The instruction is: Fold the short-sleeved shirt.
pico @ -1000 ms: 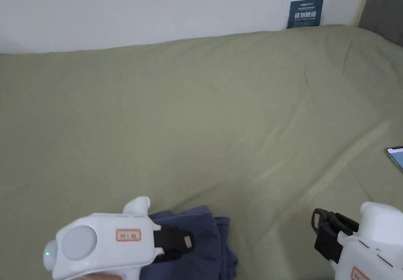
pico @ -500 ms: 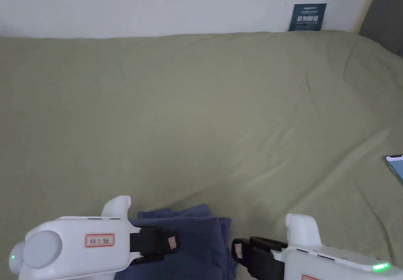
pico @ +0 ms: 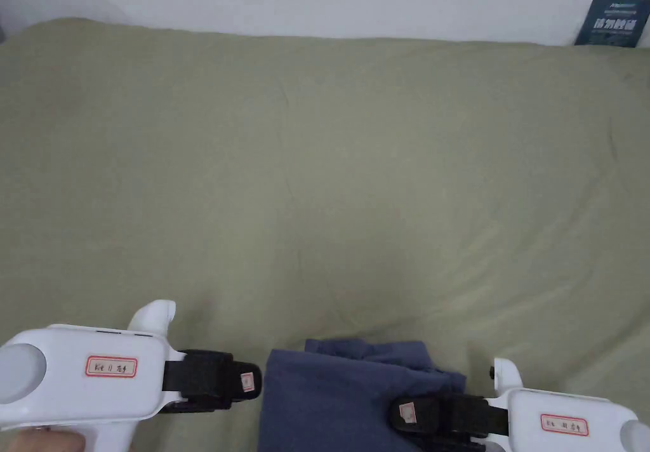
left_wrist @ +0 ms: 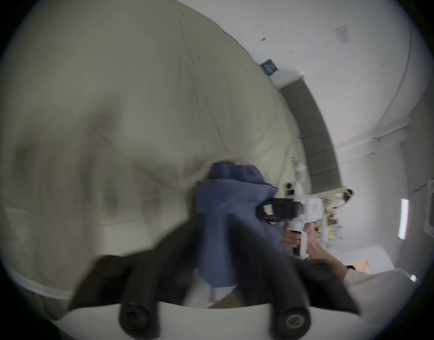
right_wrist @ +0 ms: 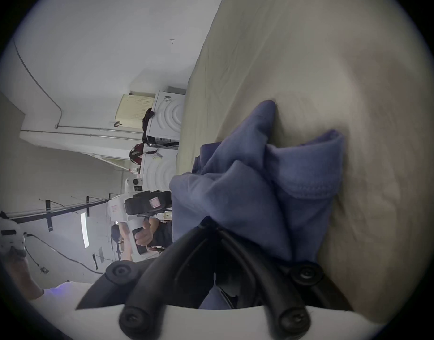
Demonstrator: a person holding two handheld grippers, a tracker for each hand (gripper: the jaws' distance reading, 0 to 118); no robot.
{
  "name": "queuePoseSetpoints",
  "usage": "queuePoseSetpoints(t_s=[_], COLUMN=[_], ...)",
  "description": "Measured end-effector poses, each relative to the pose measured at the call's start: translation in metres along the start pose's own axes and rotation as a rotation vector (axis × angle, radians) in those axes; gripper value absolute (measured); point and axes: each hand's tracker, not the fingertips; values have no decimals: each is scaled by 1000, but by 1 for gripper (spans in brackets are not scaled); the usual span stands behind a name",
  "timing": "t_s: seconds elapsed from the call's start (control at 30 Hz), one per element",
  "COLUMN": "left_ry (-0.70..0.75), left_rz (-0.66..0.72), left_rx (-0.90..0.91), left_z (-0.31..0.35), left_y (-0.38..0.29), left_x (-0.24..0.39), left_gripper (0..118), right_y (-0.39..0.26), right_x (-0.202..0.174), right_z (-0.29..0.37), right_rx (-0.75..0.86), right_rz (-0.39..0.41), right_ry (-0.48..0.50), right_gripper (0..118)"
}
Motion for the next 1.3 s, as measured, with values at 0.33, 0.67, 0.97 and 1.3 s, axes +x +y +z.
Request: queuePoseSetpoints(t_s=[0.33,0.67,0.97,1.3], left_ry=[-303,-179,99,439], left_rz=[109,45,1,102], left_rx=[-64,-99,9,74], left_z=[-73,-83,85,226], left_y=[5,4,61,133], left_x=[-30,-27,-86,-172], left_gripper=[118,27,27,28], right_y=[1,0,2,15], right_x=[-1,-29,-78,-96], right_z=[-1,4,10,1], right_rx=[-5,18,54,74], right_rz=[-24,46,180,243], right_ry=[28,-52,-46,-89], right_gripper=[1,1,1,1])
